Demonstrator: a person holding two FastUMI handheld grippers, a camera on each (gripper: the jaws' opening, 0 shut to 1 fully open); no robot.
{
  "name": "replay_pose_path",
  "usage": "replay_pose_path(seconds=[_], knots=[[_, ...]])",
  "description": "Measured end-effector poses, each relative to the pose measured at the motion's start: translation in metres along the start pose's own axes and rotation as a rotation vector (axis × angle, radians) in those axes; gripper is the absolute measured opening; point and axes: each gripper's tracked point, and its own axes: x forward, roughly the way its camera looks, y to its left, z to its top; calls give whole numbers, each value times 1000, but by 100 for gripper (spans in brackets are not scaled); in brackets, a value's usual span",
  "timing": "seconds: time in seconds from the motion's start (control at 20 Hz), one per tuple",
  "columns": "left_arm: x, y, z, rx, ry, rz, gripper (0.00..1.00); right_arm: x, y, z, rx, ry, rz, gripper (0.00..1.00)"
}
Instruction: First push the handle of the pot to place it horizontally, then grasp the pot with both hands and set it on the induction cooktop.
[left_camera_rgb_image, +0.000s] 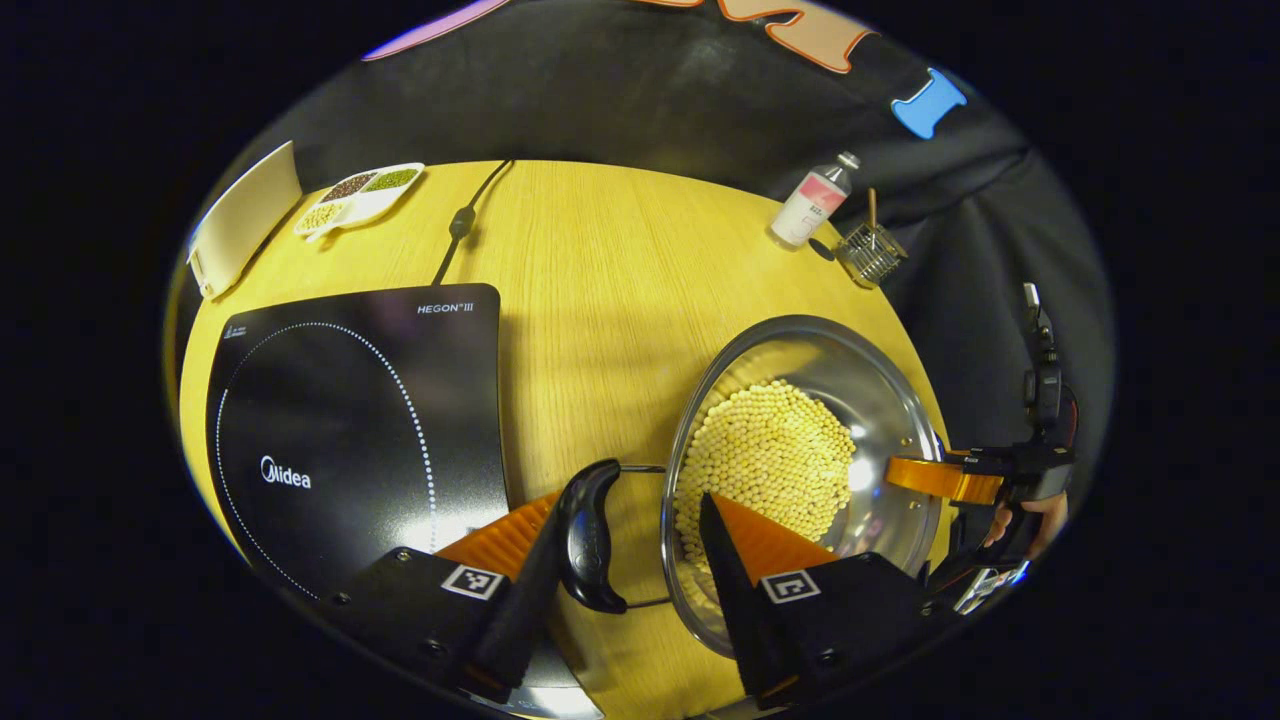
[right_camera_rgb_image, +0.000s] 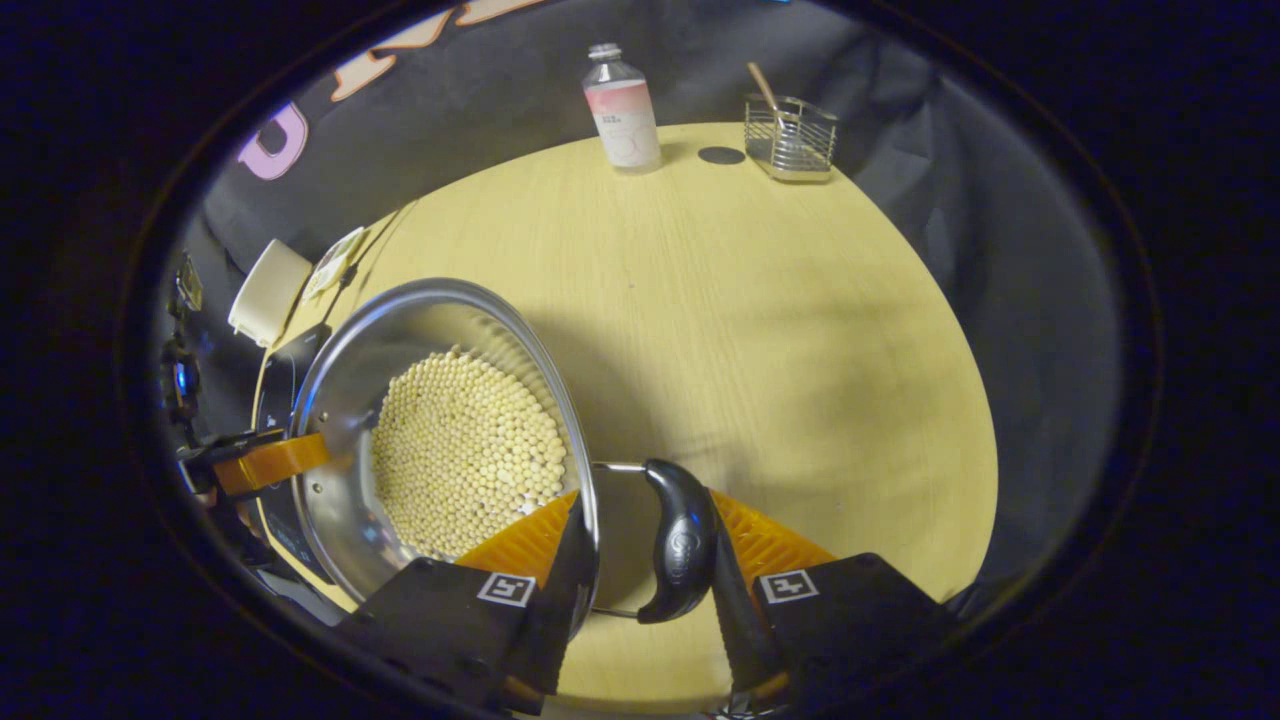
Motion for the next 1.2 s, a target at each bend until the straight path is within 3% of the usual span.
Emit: replay_pose_path(seconds=[0.1, 0.25, 0.35, 0.4, 0.55, 0.6, 0.65, 0.7, 1.15, 1.2], knots=[[4, 5, -5, 11, 30, 32, 77, 3, -2, -1, 16, 13, 3, 66], [13, -1, -12, -37, 64, 1, 62, 7, -4, 0, 48, 33, 23, 66], [16, -4, -14, -55, 70, -18, 63, 6, -6, 0, 63, 42, 51, 66], [16, -5, -14, -68, 75, -23, 63, 7, -6, 2, 67, 44, 63, 55], [15, -6, -16, -80, 115, -29, 57, 7, -5, 1, 73, 42, 71, 50], [11, -5, -17, -75, 121, -22, 58, 1, -3, 3, 82, 52, 82, 44], [12, -5, -16, -75, 118, -20, 55, 4, -4, -1, 88, 67, 91, 43], [10, -7, -16, -80, 115, -21, 55, 3, -4, 1, 92, 66, 95, 50], [-45, -4, -6, -87, 44, 16, 55, -35, 20, 3, 80, 21, 134, 50], [-53, -1, -5, -87, 34, 24, 58, -40, 24, 5, 73, 19, 141, 42]])
